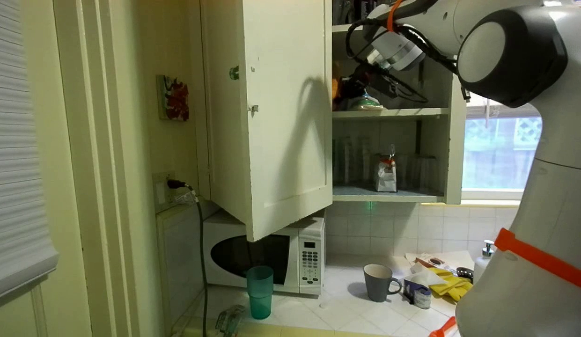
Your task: Move the orange bag to the bottom shelf
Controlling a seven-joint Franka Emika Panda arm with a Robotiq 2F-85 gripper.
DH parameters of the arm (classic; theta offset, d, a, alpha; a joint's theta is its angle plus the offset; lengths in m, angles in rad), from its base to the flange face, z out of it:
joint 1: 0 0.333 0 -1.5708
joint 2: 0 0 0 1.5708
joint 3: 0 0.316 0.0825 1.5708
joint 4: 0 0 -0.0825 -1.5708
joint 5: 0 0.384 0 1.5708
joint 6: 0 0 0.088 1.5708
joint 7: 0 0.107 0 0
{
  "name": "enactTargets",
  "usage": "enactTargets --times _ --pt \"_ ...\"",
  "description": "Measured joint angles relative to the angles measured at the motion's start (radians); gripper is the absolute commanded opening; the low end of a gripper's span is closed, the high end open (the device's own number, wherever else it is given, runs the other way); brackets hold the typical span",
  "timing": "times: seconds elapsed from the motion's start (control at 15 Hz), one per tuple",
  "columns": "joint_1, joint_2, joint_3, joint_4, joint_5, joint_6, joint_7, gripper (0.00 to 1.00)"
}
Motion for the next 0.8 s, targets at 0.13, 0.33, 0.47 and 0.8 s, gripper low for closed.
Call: enactTargets --times 0.13,0.33,0.47,0.8 --pt "0.0 -0.026 0.003 -0.03 -0.039 0.02 0.021 0.0" --pt "0.005 -0.051 0.004 -0.061 -0.068 0.046 0.042 0.0" --pt "0.014 -0.06 0.003 -0.073 -0.069 0.062 0.046 0.27" --pt "0.039 -0.071 -0.001 -0.088 -0.068 0.101 0.05 0.62"
